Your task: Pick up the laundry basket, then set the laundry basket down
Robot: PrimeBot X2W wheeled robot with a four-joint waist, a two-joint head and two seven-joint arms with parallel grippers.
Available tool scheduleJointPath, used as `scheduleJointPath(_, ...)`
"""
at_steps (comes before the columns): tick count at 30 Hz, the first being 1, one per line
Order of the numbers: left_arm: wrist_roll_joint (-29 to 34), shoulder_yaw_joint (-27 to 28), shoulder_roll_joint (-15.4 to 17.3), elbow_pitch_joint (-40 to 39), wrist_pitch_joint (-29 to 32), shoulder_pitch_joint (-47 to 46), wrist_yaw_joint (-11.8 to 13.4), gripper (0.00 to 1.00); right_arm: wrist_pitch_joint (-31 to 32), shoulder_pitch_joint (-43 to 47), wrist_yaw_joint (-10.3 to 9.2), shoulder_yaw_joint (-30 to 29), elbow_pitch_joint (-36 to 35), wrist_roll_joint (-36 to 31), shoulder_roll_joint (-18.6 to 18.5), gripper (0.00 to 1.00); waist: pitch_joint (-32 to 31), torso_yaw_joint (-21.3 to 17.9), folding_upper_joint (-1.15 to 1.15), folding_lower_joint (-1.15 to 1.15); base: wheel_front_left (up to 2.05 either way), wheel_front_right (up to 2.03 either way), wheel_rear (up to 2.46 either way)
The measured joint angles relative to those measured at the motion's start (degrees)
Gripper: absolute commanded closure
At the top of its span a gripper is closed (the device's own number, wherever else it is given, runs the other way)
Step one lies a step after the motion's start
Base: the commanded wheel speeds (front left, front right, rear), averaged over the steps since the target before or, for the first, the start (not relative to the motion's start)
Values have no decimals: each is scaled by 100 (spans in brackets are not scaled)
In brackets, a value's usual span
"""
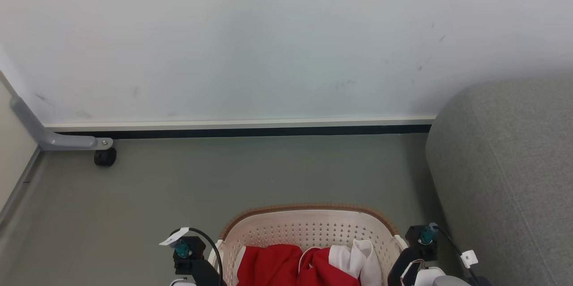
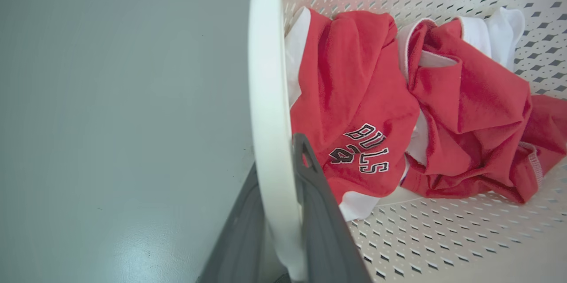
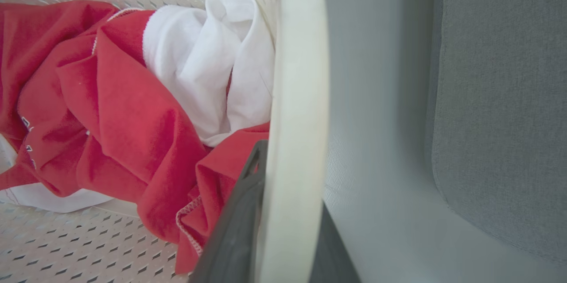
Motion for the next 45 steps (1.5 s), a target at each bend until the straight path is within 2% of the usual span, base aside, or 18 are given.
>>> scheduleJointPath(26, -9, -91, 14, -85, -271, -21, 67, 100, -258, -48, 0, 35, 35, 102, -10, 100, 420, 17, 0, 0, 0, 0, 0)
scheduleJointPath(45, -7, -100, 44, -157, -535, -621, 110, 100, -564, -634, -2, 22, 46, 102, -53, 100, 1288, 39, 1, 1, 0, 0, 0)
